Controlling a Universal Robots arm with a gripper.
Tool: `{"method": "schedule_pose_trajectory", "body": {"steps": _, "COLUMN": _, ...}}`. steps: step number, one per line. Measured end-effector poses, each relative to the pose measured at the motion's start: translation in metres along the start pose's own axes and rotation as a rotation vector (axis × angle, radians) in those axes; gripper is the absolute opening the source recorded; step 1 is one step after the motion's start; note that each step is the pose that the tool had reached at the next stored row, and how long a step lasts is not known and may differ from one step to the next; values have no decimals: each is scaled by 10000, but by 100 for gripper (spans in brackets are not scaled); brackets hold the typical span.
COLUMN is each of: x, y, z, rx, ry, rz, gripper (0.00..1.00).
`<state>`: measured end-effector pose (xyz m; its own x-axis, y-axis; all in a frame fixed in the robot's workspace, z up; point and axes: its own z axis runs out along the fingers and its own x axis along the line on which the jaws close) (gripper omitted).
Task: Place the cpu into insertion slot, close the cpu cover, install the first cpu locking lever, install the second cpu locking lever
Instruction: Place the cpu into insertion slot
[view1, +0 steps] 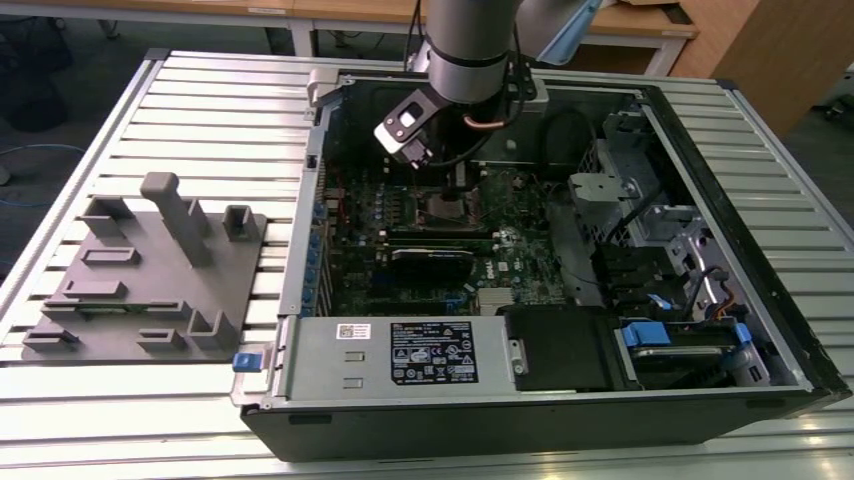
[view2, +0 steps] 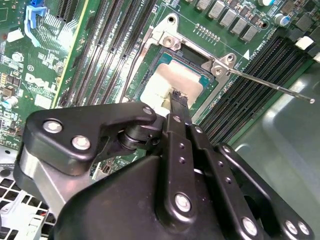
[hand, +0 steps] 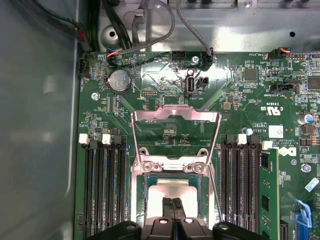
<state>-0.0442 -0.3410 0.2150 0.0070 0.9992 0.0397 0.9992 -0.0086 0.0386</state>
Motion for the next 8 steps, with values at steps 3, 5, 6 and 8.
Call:
{"method": "schedule_pose_trajectory", "body": {"steps": 3, "x": -1, "y": -18, "z": 7, "rx": 1, "ry": -1, "rz": 0, "gripper": 11}}
{"method": "schedule_pose_trajectory", "body": {"steps": 5, "x": 0, "y": -18, "z": 15, "rx": -1, "ry": 3, "rz": 0, "gripper": 11}}
{"method": "schedule_pose_trajectory", "body": {"steps": 6, "x": 0, "y": -18, "z": 26, "rx": -1, "ry": 3, "rz": 0, "gripper": 11}}
{"method": "schedule_pose_trajectory", "body": {"steps": 8, "x": -2, "y": -19, "z": 44, "rx": 0, "ry": 2, "rz": -1, "gripper": 11}}
